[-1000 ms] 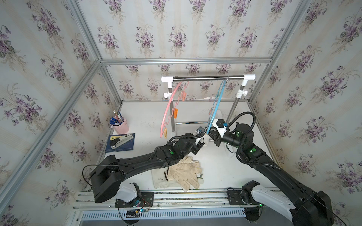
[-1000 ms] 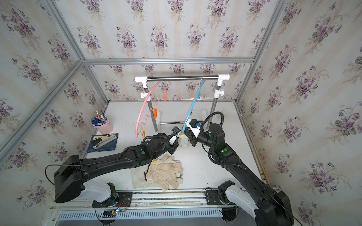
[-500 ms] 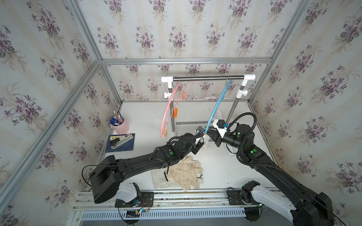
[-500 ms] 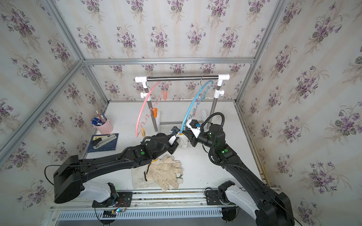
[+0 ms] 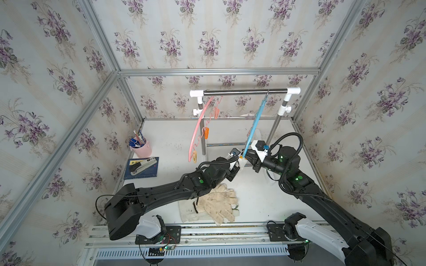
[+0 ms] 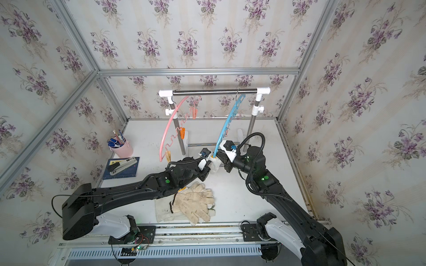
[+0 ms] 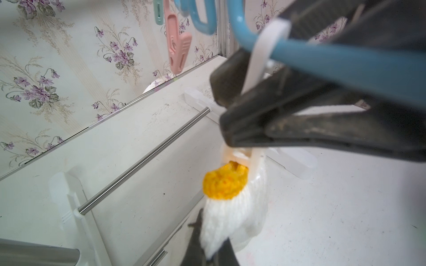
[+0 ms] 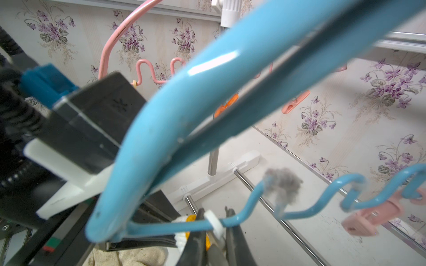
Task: Clip the gloves onto a hanger to dry
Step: Clamp the glove onto the hanger.
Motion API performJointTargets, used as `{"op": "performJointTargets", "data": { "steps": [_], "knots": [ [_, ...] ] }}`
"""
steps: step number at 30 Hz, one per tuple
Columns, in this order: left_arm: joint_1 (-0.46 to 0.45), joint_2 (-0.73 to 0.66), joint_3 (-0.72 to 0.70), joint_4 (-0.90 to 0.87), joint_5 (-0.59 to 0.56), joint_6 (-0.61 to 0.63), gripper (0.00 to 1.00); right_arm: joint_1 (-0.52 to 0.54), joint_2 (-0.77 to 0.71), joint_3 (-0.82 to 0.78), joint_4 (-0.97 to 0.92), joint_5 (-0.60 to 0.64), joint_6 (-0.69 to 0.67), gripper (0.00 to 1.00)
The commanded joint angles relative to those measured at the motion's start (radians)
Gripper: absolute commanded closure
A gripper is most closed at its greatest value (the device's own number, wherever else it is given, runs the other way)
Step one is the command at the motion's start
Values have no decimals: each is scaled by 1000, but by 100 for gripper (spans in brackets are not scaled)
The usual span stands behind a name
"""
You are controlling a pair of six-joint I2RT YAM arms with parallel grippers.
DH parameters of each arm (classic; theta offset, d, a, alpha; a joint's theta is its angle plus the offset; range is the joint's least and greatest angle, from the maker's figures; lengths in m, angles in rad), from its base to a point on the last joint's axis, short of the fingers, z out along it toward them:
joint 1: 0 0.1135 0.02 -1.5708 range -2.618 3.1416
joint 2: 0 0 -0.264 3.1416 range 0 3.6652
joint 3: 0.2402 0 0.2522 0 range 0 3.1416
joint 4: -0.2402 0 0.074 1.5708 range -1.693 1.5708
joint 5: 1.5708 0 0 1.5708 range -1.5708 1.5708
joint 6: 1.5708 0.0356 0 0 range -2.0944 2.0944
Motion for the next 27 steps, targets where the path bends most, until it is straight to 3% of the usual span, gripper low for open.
{"op": "performJointTargets", "data": {
  "steps": [1,11,14,16,19,20,24,27],
  "knots": [
    [-5,1,-1,68,-14,-19,100,0,-2,6,20,-5,-8,100],
    [-15,30,0,115,-44,-72,100,0,3,7,19,-4,-7,97],
    [-17,27,-4,112,-53,-74,100,1,2,9,12,2,-14,79],
    [-17,20,-9,112,-62,-74,100,0,-2,8,6,18,-17,52],
    [-16,10,-15,109,-67,-68,100,1,-11,7,-4,32,-30,26],
    [-17,10,-14,107,-69,-66,98,0,-14,7,-8,38,-32,1],
    [-17,5,-15,105,-72,-61,83,0,-27,16,-39,50,-43,0],
    [-17,0,-22,107,-90,-65,57,0,-48,15,-67,70,-42,0]
  ]
}}
